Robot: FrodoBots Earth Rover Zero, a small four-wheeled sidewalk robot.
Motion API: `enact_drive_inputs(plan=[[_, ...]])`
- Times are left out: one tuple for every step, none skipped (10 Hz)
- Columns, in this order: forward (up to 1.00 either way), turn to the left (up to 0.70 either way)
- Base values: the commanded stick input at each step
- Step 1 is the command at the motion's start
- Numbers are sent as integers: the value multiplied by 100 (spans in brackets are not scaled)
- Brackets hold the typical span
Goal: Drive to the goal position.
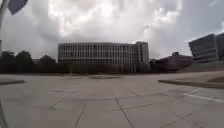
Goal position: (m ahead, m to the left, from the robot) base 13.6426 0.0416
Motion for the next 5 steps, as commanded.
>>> enact_drive_inputs(plan=[[70, 0], [70, -3], [70, -14], [70, -30], [70, -18]])
